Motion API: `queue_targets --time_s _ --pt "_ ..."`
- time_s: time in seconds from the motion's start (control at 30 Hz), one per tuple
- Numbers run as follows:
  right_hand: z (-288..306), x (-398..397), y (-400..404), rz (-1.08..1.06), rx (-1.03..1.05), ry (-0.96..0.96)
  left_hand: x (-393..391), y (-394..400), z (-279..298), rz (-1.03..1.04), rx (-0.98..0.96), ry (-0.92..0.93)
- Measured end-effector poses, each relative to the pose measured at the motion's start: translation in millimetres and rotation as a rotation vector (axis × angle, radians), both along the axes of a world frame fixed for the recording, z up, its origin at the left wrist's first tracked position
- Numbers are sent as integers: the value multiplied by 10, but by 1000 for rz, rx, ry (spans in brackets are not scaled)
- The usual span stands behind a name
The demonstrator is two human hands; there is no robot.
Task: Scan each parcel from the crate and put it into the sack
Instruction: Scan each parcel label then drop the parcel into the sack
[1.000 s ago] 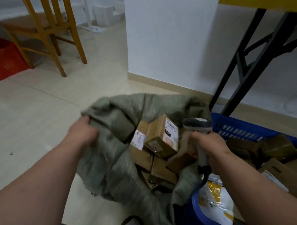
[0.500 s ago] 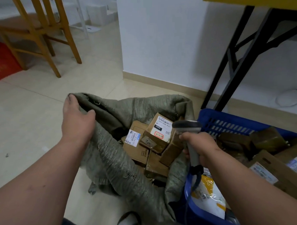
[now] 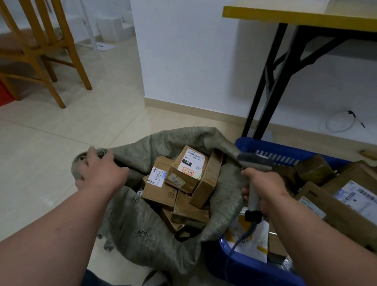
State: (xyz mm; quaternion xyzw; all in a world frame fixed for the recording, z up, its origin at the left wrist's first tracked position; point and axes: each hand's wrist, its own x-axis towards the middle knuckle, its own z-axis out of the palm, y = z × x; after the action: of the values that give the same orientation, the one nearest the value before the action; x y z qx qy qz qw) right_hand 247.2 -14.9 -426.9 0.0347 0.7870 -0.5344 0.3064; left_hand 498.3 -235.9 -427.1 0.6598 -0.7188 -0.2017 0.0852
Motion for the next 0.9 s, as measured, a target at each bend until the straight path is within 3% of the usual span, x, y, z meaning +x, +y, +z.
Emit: queue_targets --time_s 0.13,0.3,0.57,0.8,0.9 --pt "29 -80 72 64 -10 38 -333 216 138 -255 22 -30" --pt "222 -221 230 95 -66 52 -708 571 237 -588 213 132" --pt "494 -507 888 155 -92 52 -1177 994 398 -631 248 332" --pt "552 -692 1354 193 -38 24 -1682 1413 344 -733 196 316" --pt "463 -782 1362 188 -34 23 -1876 1518 255 -772 164 216"
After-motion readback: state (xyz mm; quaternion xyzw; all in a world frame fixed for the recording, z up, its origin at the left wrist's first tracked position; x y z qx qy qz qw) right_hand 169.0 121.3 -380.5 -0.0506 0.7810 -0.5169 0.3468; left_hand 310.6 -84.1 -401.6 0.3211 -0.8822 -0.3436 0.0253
